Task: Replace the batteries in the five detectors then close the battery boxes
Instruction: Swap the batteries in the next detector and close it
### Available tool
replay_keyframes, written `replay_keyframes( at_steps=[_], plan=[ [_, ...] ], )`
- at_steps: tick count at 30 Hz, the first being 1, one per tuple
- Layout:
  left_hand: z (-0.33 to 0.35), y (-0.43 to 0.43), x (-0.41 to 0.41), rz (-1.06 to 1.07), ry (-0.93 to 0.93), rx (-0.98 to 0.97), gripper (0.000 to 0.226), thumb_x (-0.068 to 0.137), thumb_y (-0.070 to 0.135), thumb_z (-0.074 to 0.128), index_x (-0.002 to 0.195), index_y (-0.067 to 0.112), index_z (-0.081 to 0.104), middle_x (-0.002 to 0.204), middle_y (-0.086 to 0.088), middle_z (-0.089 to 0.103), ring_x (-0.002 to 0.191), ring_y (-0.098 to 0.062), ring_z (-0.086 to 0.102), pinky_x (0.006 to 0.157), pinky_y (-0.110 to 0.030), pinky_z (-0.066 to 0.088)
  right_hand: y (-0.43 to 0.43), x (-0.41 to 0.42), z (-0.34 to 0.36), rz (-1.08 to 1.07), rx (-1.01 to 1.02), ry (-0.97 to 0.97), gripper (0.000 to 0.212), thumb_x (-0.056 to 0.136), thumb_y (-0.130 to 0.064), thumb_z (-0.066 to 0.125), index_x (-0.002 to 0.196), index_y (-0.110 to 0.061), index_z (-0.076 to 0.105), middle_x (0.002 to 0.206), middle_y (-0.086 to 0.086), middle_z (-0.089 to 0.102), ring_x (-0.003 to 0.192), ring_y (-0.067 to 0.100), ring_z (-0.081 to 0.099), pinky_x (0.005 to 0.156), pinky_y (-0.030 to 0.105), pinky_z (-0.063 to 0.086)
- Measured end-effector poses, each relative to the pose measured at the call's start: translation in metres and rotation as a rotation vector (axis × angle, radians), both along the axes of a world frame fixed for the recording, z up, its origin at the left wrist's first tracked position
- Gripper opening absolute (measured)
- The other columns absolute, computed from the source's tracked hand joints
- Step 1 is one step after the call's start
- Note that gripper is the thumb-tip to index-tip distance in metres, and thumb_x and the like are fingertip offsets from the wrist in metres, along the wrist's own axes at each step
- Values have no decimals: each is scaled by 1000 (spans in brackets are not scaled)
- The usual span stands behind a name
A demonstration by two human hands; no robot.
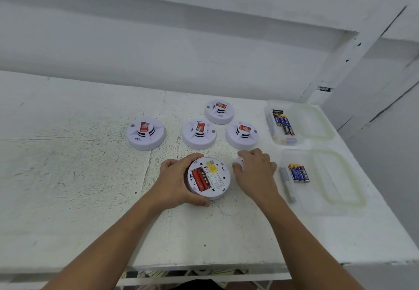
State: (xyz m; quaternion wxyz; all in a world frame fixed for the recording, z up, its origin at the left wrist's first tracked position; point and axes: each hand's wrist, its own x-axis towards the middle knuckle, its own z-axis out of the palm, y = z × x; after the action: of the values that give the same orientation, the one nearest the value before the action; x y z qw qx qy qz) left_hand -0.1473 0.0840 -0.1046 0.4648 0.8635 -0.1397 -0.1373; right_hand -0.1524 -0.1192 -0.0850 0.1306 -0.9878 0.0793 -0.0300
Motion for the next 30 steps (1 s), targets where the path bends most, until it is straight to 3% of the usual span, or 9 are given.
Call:
replay_keyframes(
  at_steps=[3,5,11,17,24,30],
  plan=[
    [1,0,0,-1,-21,-2,91,41,41,93,112,60,39,108,32,55,105,-2,25,93,-15,16,13,2,15,103,459,-94,17,93,-22,55,107,-18,64,106,-4,61,85,4,55,76,17,45],
    [-1,-1,0,1,-34,-13,91,38,44,93,110,62,39,102,33,57,107,8,24,93,-11,16,25,0,22,213,545,-24,12,92,-22,57,96,-18,67,96,-7,65,81,3,57,70,15,44],
    [-6,-1,1,-5,-54,-22,98,35,48,91,118,56,41,104,33,58,111,15,21,97,-11,16,41,1,13,392,357,31,17,93,-24,53,96,-15,67,88,0,57,82,11,53,71,19,42],
    [-4,-2,2,-23,-91,-5,93,30,58,85,110,62,37,100,38,57,104,26,24,97,-9,13,50,3,13,453,232,3,16,94,-21,47,98,-13,61,87,1,49,79,15,48,66,24,37],
    [-5,-3,3,0,-104,6,93,34,44,93,109,59,39,98,30,59,102,25,25,97,-13,18,50,13,21,482,236,137,12,94,-17,46,94,-14,57,94,3,57,87,18,52,78,34,46],
    [-4,-3,1,15,-91,2,93,36,40,95,109,56,39,97,30,58,99,29,21,96,-12,17,47,16,25,493,250,203,10,95,-17,46,90,-14,54,92,2,59,84,17,53,74,32,46]
  ],
)
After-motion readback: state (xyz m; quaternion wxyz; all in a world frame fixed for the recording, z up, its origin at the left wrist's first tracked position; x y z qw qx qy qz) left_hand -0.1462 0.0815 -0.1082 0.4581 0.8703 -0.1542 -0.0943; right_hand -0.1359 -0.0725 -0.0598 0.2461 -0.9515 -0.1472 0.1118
